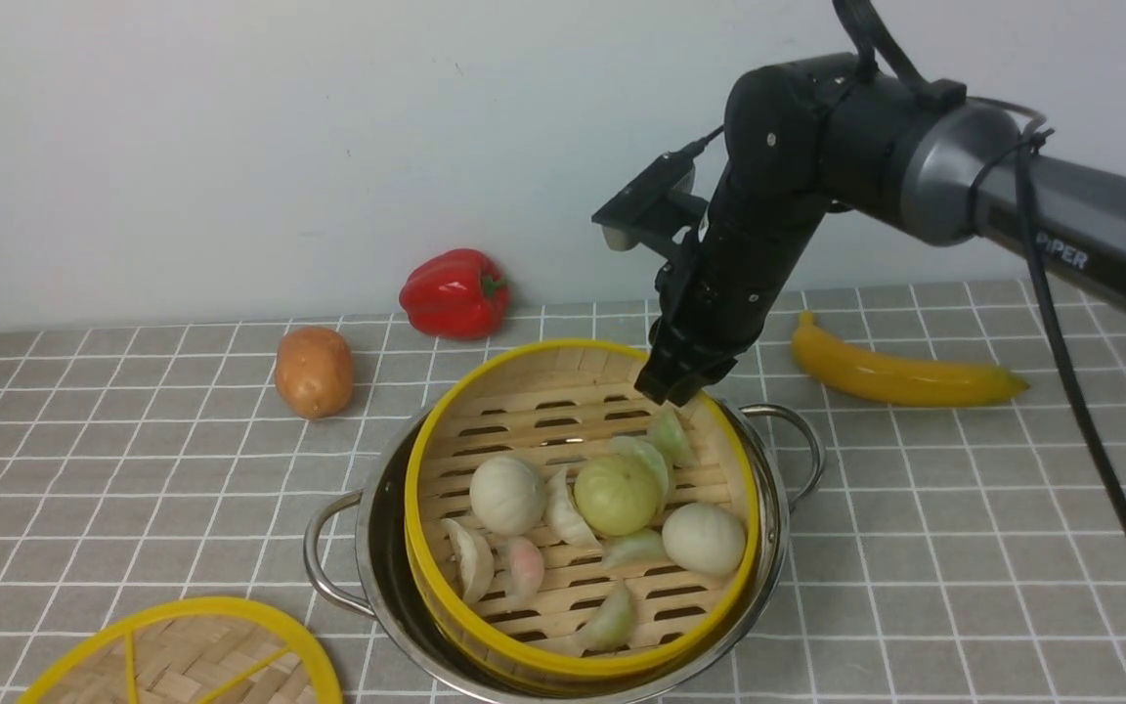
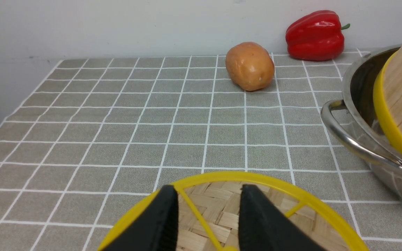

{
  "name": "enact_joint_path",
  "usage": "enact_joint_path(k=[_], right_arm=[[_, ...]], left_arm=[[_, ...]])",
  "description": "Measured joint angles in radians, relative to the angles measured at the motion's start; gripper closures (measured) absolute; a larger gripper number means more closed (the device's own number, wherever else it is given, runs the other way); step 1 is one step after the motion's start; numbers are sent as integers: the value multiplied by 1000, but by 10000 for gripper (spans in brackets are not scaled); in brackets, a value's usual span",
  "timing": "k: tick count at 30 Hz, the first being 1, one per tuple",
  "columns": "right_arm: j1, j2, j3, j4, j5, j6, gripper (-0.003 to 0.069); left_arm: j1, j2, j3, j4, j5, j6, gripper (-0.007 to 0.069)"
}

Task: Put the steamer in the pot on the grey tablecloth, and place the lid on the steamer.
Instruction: 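Place the bamboo steamer basket of food into the steel pot with the right gripper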

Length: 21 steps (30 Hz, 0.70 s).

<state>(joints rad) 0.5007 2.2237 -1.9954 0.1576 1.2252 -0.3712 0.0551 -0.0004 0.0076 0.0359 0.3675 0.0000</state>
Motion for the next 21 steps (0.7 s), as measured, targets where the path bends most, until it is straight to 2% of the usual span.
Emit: enact_joint_path(k=[8,21], right_arm=[[0,0,0,10,-1,5,535],[-1,0,0,23,3,105,508]], left_arm=[[0,0,0,0,0,0,382],[0,0,0,0,0,0,382]])
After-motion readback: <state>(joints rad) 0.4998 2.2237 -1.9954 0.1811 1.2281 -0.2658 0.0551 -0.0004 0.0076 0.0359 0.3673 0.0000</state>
